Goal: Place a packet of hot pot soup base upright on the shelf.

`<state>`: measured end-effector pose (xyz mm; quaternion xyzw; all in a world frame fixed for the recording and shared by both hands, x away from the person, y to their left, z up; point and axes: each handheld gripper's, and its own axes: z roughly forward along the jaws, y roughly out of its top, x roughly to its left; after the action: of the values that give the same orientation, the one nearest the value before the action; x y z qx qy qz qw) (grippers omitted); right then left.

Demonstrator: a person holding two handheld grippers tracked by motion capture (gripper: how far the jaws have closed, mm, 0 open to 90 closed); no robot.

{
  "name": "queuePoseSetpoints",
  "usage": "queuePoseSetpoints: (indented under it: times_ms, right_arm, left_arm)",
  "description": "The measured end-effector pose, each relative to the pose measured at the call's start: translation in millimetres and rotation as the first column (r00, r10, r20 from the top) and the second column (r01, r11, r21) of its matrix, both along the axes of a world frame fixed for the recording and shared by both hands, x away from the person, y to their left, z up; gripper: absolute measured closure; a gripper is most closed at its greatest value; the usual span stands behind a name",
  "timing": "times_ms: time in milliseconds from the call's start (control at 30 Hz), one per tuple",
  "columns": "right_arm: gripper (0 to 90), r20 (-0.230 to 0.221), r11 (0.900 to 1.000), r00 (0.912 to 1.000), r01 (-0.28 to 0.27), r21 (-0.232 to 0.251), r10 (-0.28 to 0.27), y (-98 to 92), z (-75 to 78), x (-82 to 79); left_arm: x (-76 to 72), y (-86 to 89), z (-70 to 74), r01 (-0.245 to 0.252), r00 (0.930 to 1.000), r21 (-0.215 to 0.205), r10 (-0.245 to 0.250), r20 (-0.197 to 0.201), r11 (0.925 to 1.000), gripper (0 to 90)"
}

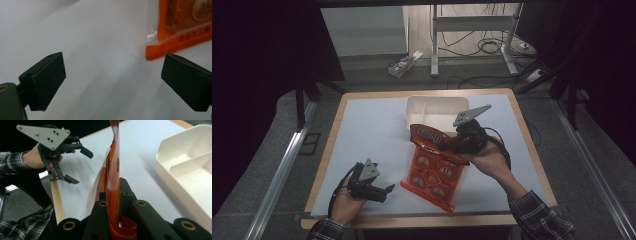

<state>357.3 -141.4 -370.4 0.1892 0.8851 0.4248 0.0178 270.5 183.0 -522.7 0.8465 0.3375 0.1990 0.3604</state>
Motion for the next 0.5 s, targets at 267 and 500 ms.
queuePoseSetpoints:
  times_ms: [267,500]
  right_arm:
    - [88.6,0.044,1.0,0.999,0.009,-0.006,-0.008,-0.7,18.7,0.5]
    - [88.6,0.08,0.999,0.9962,0.036,-0.019,-0.034,-4.3,28.7,7.0]
  left_arm:
    - [-0.1,-0.6,-0.4,0.003,1.0,0.003,-0.003,-0.001,1.0,5.4]
    - [0.0,-0.6,-0.5,0.004,1.0,0.002,-0.004,-0.002,1.0,5.4]
